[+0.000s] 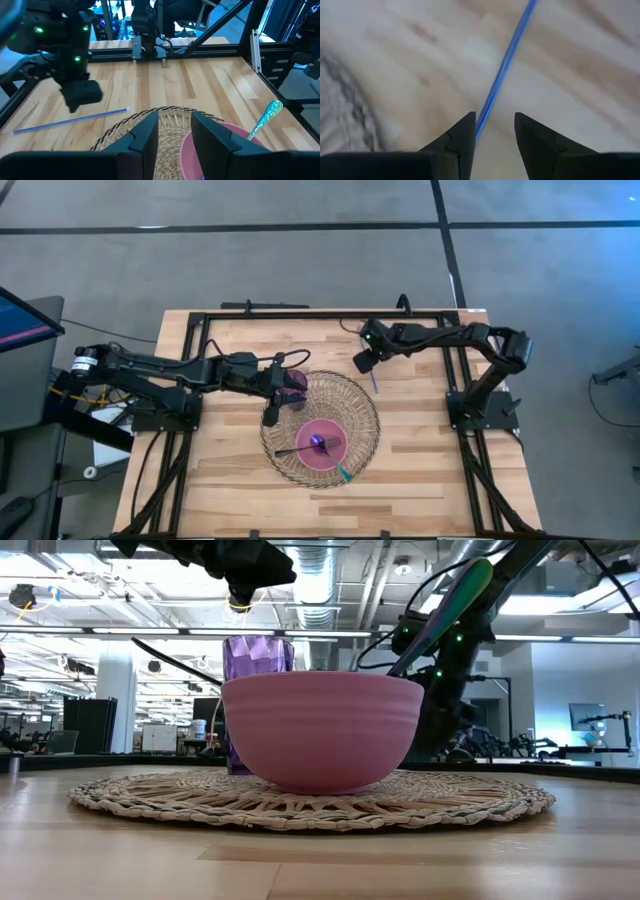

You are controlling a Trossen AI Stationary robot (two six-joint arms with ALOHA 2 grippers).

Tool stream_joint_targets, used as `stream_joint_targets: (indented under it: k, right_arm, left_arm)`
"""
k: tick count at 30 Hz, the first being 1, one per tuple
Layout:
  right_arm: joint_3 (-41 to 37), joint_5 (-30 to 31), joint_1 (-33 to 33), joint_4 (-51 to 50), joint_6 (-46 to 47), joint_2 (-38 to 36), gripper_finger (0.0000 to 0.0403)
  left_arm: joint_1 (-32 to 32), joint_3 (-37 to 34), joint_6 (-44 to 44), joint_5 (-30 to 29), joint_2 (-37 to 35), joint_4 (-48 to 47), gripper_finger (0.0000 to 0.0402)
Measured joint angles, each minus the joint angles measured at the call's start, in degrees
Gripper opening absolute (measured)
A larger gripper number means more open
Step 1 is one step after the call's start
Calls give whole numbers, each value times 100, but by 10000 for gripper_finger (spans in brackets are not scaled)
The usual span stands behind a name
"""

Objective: Pick & Place Utensil
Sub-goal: Put the blue straw into the violet cup

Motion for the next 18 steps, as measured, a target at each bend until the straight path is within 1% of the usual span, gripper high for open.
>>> stream_joint_targets:
  k: [5, 13, 18]
  right_arm:
    - [0, 30, 170, -218, 0, 0, 129]
    - [0, 25, 201, -287, 15, 0, 129]
    - [-5, 6, 246, -632, 434, 0, 129]
  left_arm:
    - [1, 0, 0, 0, 0, 1, 118]
    - [6, 0, 0, 0, 0, 2, 118]
    - [6, 0, 0, 0, 0, 2, 118]
